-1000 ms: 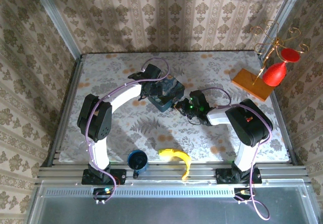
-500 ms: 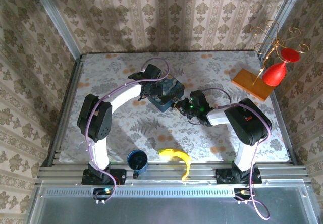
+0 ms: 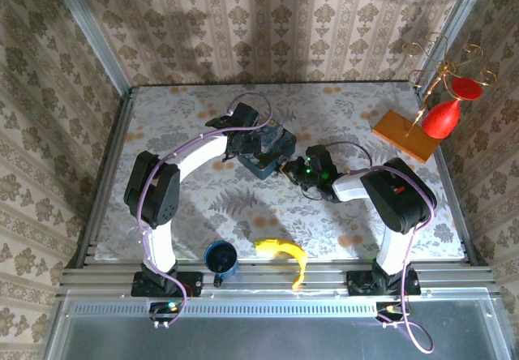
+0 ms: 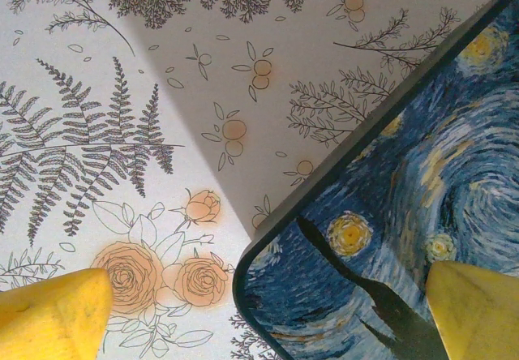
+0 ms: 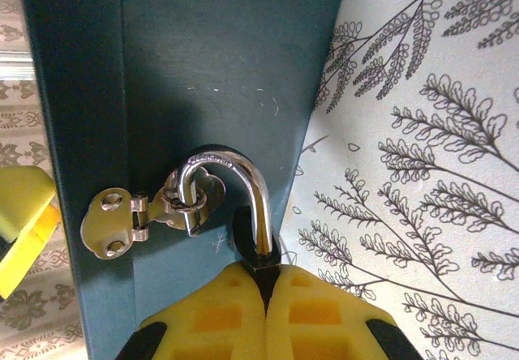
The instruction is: Unlock the padlock with the key
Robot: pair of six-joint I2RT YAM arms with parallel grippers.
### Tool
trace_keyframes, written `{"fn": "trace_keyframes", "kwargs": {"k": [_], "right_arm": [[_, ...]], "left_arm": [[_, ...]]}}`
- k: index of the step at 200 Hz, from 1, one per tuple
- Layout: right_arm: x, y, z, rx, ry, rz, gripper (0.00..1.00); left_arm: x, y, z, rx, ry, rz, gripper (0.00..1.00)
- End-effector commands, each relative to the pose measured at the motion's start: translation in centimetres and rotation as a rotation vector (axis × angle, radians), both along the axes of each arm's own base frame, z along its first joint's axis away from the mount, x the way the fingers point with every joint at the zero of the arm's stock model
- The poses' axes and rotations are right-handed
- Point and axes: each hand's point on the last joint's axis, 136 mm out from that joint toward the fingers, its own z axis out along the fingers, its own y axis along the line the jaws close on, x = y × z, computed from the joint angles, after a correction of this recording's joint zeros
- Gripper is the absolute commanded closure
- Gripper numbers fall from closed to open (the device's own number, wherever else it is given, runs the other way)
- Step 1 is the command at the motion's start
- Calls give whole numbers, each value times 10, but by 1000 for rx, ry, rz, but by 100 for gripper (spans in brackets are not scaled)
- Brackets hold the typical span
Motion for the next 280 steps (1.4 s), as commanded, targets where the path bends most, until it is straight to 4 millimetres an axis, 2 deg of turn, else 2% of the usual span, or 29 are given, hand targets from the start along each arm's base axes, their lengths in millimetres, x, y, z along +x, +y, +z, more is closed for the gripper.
{"fn": "trace_keyframes", "kwargs": {"k": [1, 189, 280], "right_arm": [[8, -12, -6, -6, -6, -67, 100], [11, -17, -6, -1, -9, -76, 100], [2, -28, 3, -40, -23, -90, 100]], "left_arm": [[-28, 33, -30, 144, 135, -4, 0], [-28, 35, -31, 147, 139, 3, 0], [-14, 52, -19, 141, 101, 37, 0]]}}
